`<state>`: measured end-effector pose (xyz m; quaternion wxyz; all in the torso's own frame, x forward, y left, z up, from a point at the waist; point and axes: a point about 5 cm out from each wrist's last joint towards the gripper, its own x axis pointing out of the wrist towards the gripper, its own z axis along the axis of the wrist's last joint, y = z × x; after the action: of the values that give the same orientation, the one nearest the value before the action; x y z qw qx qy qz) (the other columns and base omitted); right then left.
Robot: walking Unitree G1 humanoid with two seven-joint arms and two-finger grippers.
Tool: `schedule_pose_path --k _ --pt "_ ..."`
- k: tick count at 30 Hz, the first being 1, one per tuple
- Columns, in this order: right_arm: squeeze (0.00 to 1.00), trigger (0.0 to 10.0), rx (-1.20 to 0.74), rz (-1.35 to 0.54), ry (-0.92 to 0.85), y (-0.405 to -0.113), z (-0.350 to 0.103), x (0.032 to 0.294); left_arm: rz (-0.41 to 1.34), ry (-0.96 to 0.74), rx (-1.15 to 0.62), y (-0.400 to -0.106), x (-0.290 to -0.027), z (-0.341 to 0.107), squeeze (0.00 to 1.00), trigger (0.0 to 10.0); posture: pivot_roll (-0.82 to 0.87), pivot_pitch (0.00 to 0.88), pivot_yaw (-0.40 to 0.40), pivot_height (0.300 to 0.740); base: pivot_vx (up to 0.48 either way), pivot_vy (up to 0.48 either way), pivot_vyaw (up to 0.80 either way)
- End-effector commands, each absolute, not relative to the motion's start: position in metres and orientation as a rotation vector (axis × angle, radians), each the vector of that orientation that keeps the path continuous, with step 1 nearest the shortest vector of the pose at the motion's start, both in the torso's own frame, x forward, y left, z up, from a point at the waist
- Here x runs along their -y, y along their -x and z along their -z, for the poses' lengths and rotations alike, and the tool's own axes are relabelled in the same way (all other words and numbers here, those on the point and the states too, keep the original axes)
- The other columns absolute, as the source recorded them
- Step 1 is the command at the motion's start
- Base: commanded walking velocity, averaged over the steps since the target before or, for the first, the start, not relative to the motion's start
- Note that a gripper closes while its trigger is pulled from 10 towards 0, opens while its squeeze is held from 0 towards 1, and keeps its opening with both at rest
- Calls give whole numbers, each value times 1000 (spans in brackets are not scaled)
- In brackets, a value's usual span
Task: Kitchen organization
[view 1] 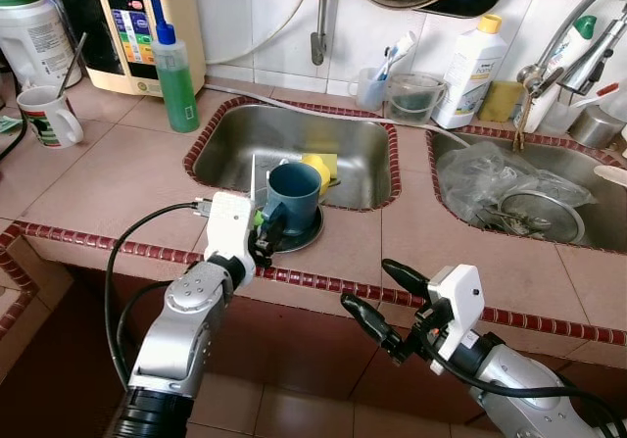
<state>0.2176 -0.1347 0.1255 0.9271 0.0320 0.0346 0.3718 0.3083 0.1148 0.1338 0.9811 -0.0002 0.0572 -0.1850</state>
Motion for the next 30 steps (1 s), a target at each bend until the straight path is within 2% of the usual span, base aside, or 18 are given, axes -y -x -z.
schedule_pose_path --k 1,10,11,12,13,14,30 --pt "0 10000 -66 -756 -51 -219 -129 137 378 3 -107 -311 -111 -139 0 10000 -96 12 -41 740 0 0 0" --pt "0 10000 -66 -750 -49 -219 -129 137 396 11 -108 -312 -106 -138 0 10000 -103 15 -37 740 0 0 0" --pt "0 10000 -65 -749 -48 -219 -129 137 401 12 -106 -313 -106 -139 0 5098 -105 15 -36 740 0 0 0" --pt "0 10000 -65 -749 -48 -219 -129 137 401 12 -106 -313 -106 -139 0 5098 -105 15 -36 740 0 0 0" --pt "0 10000 -65 -749 -48 -219 -129 137 404 13 -103 -312 -105 -139 0 3529 -105 15 -36 740 0 0 0" --pt "0 10000 -64 -747 -47 -219 -129 138 408 17 -100 -312 -104 -139 0 0 -106 16 -34 740 0 0 0" --pt "0 10000 -62 -750 -42 -221 -130 137 402 18 -97 -313 -104 -140 0 0 -103 16 -37 740 0 0 0"
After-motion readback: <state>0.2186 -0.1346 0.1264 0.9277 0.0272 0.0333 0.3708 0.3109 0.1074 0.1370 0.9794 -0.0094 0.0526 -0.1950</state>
